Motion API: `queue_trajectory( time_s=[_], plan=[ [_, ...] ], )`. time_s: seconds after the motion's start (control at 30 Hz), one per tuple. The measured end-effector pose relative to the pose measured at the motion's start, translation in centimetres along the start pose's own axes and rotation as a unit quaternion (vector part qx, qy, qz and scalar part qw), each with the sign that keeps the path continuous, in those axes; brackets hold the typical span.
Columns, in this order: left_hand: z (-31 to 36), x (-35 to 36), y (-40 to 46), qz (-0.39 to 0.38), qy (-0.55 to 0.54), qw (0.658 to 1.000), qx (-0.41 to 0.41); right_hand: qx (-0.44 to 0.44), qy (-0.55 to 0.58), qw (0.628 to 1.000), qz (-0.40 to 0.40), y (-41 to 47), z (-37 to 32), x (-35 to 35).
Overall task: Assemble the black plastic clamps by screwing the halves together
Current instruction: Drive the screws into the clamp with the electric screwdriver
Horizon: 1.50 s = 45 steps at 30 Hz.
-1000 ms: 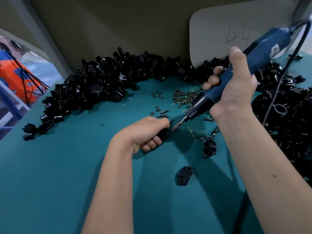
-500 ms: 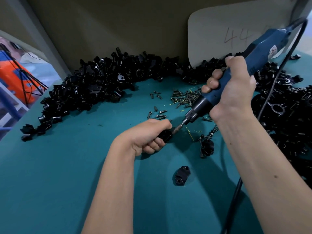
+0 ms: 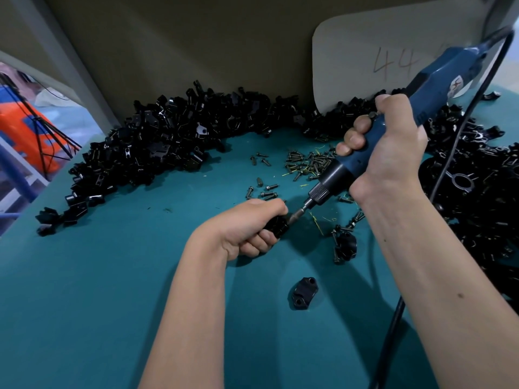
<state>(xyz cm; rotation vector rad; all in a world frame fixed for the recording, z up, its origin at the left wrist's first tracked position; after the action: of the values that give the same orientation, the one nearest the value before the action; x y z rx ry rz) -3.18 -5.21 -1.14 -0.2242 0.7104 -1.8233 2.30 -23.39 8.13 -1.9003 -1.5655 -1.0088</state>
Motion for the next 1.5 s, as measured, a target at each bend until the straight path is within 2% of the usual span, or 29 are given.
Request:
queue_trajectory(
  time_s=[0.23,0.4,0.57,0.67,0.8,1.0,1.13,1.27,1.37,1.5],
  plan=[
    [0.0,0.2,-0.1,-0.022,0.009,1.0,-0.001,0.009,0.006,1.0,-0.01,-0.2,-0.1,0.3],
    [0.4,0.4,0.1,0.013,0.019,1.0,0.01,-0.016,-0.006,1.0,-0.023,-0.3,-0.6,0.7],
    [0.8,0.4,0.1,0.031,0.014,0.999,0.031,-0.026,-0.001,1.0,0.001,-0.2,-0.8,0.3],
    [1.1,-0.1,0.0,0.062,0.039,0.995,0.061,-0.023,0.016,1.0,0.005,-0.2,-0.8,-0.1],
    [1.8,-1.0,-0.3,0.106,0.11,0.979,0.134,0.012,0.064,0.997,-0.028,0.0,-0.5,-0.5],
    [1.0,-0.7,-0.4,0.066,0.072,0.987,0.13,0.033,0.073,0.996,-0.044,-0.3,-0.1,-0.3],
    [0.7,-0.4,-0.1,0.059,0.021,0.993,0.104,-0.01,0.03,0.998,-0.048,-0.4,-0.8,0.6],
    [1.0,-0.6,0.0,0.079,0.031,0.987,0.134,-0.039,0.015,0.998,-0.055,-0.5,-1.4,1.2],
    [1.4,-0.8,-0.1,0.078,0.035,0.984,0.157,-0.016,0.042,0.997,-0.056,-0.3,-1.4,0.9],
    [1.1,-0.6,-0.4,0.04,0.045,0.984,0.167,0.041,0.092,0.992,-0.079,-0.3,-0.7,0.2]
  ],
)
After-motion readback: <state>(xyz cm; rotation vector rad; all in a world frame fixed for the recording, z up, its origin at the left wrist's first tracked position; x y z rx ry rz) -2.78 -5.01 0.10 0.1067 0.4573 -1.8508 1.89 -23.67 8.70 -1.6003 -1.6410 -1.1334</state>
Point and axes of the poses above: each hand's wrist, its own y-axis towards the middle knuckle, its own x-axis out of the palm, z = x × y, the point moved 6 cm from there along y, towards the middle knuckle, and after that the axes turned 6 degrees about y, right-handed, at the moved point
